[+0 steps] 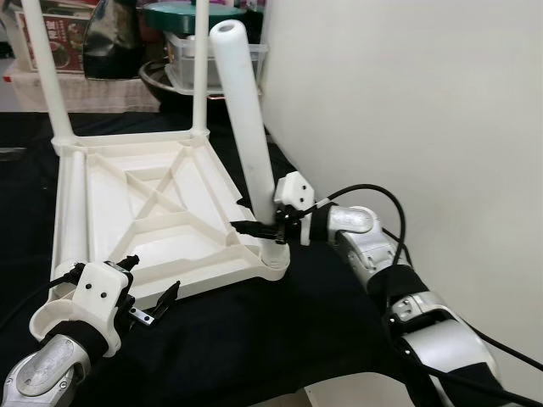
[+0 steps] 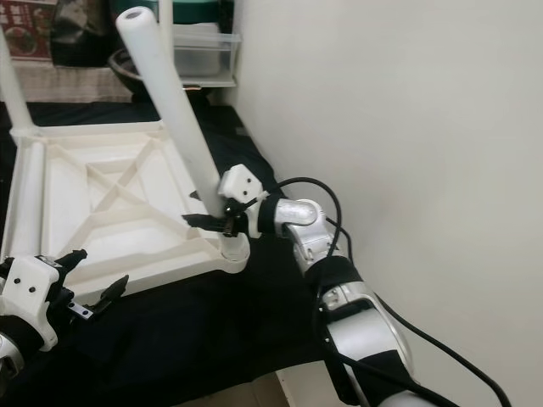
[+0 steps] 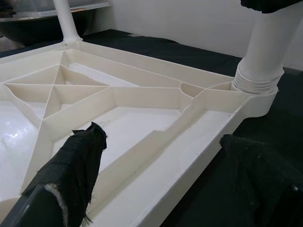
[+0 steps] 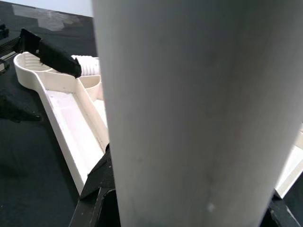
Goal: Building children table
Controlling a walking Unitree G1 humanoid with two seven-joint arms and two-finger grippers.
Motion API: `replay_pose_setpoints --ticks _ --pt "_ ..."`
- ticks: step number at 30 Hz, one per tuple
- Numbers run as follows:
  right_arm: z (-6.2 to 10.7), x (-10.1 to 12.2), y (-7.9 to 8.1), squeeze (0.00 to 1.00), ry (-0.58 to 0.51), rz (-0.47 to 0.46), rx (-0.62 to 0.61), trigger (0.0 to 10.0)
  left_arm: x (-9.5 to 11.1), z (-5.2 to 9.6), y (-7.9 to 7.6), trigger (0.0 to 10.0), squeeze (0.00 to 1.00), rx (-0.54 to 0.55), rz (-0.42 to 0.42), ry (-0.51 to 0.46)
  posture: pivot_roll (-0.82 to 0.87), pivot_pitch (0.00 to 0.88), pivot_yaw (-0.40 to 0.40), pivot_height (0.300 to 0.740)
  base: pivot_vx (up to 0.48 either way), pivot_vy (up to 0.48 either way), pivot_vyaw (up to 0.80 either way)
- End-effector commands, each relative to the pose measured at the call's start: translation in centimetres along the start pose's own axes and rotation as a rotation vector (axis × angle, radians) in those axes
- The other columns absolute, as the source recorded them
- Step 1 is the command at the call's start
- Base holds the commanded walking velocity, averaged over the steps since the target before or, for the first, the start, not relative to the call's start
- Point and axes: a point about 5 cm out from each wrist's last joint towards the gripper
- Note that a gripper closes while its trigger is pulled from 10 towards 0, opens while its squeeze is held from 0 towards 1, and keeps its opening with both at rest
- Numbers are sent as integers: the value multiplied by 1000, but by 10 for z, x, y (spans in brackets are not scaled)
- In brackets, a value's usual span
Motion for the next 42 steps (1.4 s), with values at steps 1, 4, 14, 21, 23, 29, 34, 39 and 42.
replay_pose_setpoints --ticks 1,4,14,21,23,29,34,39,42 --pt "-7 -7 6 0 10 -55 49 0 3 0 -3 10000 0 -6 10 -8 248 0 -186 740 0 0 0" --pt "-14 -2 6 0 -77 -200 59 0 2 3 -4 10000 0 6 20 -7 264 0 -204 740 0 0 0" --pt "-18 -4 20 0 -195 -313 125 0 2 5 -2 10000 0 27 29 -7 265 0 -201 740 0 0 0" --pt "-14 -11 24 0 -178 -289 117 0 3 3 1 10000 0 37 21 -10 256 0 -189 740 0 0 0" --pt "-12 -15 25 0 -160 -274 106 0 3 2 0 10000 0 33 20 -11 256 0 -189 740 0 0 0" --pt "-12 -22 26 0 -104 -251 21 0 3 2 1 10000 0 35 19 -11 252 0 -190 740 0 0 0" --pt "-21 -41 10 0 -21 -487 -573 0 2 4 2 10000 0 54 20 -9 243 0 -181 740 0 0 0" --pt "-19 -55 10 0 22 -648 -828 0 2 3 3 10000 0 61 20 -11 241 0 -177 740 0 0 0" --pt "-18 -58 13 0 29 -671 -911 0 2 2 4 10000 0 64 17 -10 236 0 -170 740 0 0 0"
Point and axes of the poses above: a point about 5 cm out from each wrist's last joint towards the gripper, its own z axis pointing back from the gripper into the wrist, its own x axis along the axis of the wrist's last joint, y = z × x, and after that the axes turned 3 degrees about -z, right-handed
